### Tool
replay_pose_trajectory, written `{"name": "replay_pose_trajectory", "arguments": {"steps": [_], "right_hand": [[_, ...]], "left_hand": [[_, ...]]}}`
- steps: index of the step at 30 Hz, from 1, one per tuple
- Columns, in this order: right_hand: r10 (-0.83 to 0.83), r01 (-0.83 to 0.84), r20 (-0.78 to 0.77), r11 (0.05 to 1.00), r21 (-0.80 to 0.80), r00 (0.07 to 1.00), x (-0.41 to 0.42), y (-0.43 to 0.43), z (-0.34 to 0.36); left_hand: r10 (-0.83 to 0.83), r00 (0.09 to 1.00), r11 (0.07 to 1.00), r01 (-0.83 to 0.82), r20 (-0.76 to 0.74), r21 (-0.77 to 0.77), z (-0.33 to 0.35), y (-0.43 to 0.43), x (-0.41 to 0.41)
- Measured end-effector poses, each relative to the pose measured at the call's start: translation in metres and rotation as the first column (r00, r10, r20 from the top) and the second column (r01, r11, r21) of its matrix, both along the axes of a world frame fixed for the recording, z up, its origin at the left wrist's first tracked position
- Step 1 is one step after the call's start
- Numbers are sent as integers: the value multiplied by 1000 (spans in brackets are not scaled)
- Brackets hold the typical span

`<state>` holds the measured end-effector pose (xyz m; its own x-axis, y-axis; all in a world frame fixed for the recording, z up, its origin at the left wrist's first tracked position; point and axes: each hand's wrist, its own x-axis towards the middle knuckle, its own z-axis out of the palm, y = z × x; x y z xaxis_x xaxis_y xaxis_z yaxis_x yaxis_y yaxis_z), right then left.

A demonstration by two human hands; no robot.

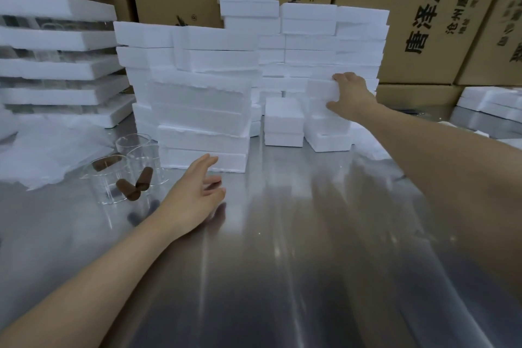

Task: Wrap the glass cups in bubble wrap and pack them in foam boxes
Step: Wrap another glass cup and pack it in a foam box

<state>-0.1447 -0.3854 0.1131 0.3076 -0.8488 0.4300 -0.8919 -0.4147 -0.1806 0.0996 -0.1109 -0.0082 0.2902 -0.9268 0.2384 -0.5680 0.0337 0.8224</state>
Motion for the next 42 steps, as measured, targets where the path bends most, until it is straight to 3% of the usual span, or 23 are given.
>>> {"name": "replay_pose_trajectory", "arguments": {"steps": [7, 14, 20, 22, 24, 26, 29, 31, 33, 35, 37, 39, 42], "right_hand": [[4, -2, 72, 1000, -21, 997, 10, 3, -5], [-212, 200, 148, 976, 91, 966, 45, 15, 7], [-261, 225, 334, 964, 141, 906, 56, 10, 10], [-242, 229, 441, 970, 83, 864, 56, 15, 10], [-108, 220, 650, 971, -93, 752, 54, 31, 8], [153, 219, 810, 919, -327, 567, 47, 61, 4], [495, 37, 816, 848, -529, 299, 36, 125, -24], [442, -220, 894, 882, -418, 73, 28, 166, -53], [178, -448, 977, 868, -212, -117, 18, 191, -75], [-114, -637, 962, 768, -72, -246, 5, 198, -83], [-259, -798, 942, 602, -14, -212, -9, 197, -81], [-329, -903, 939, 426, 54, -99, -17, 195, -80], [-328, -952, 939, 241, 188, 102, -23, 188, -86]], "left_hand": [[33, 987, 999, -30, 160, -22, 3, 0, -5], [27, 970, 998, -13, 240, -63, 4, 1, -6], [12, 963, 996, 12, 270, -89, -1, -2, -2], [22, 963, 995, 6, 270, -100, -1, -3, -1], [29, 966, 994, 0, 257, -110, -1, -3, -1], [29, 966, 992, 4, 256, -128, 0, -3, -1], [8, 973, 987, 29, 232, -155, 1, -2, -3], [-12, 967, 980, 62, 256, -189, 2, 0, -6], [15, 948, 942, 94, 319, -322, 4, 1, -8], [80, 918, 874, 123, 389, -469, 5, 1, -9], [148, 879, 817, 150, 454, -557, 7, 4, -11], [241, 799, 747, 210, 551, -631, 10, 5, -13], [386, 532, 695, 370, 754, -617, 14, 7, -18]]}}
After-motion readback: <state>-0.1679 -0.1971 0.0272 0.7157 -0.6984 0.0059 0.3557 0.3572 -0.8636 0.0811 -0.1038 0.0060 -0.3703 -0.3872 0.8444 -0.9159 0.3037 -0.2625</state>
